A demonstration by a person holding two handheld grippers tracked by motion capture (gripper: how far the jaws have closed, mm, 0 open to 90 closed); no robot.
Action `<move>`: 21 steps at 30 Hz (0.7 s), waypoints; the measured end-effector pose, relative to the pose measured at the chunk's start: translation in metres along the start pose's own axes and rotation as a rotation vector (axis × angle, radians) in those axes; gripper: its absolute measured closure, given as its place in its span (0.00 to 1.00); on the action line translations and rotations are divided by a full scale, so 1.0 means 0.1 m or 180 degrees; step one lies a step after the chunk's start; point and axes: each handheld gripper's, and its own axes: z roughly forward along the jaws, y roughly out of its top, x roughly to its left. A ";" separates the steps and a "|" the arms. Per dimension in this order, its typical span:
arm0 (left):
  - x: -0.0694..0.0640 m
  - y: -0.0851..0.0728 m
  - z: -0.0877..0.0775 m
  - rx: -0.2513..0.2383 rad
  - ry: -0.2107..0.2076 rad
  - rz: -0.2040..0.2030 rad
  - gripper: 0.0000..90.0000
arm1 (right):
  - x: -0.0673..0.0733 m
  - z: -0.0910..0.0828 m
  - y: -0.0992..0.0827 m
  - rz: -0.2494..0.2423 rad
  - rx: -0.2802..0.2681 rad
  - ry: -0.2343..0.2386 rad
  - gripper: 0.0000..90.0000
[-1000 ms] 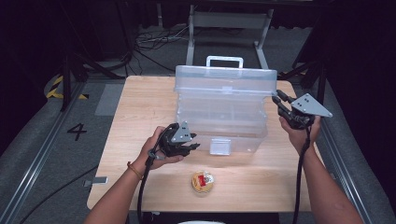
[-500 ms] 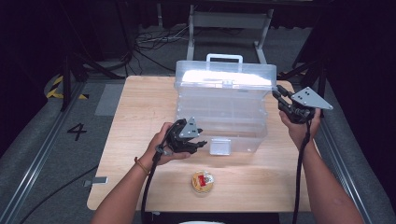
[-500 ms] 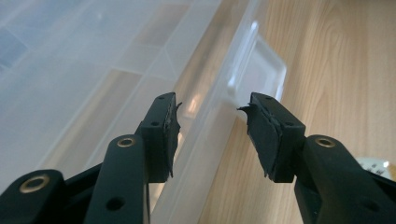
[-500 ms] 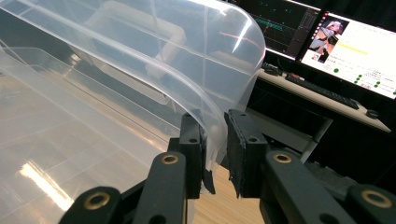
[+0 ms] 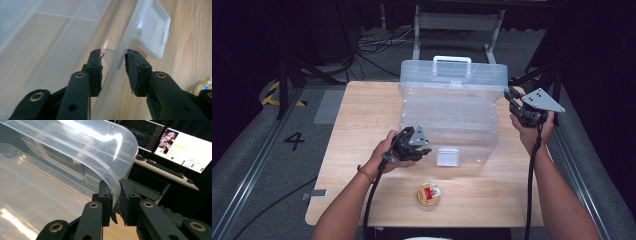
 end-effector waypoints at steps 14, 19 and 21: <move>0.05 -0.02 0.01 0.0107 -0.0098 0.0051 0.82 | 0.05 0.10 0.03 0.0027 -0.0023 -0.0294 0.93; 0.07 -0.07 -0.02 0.0094 -0.0178 -0.0019 0.83 | 0.07 0.07 0.02 -0.0018 -0.0026 -0.0298 0.93; 0.05 -0.07 -0.04 0.0109 -0.0229 0.0032 0.84 | 0.08 0.04 0.02 -0.0024 -0.0027 -0.0280 0.93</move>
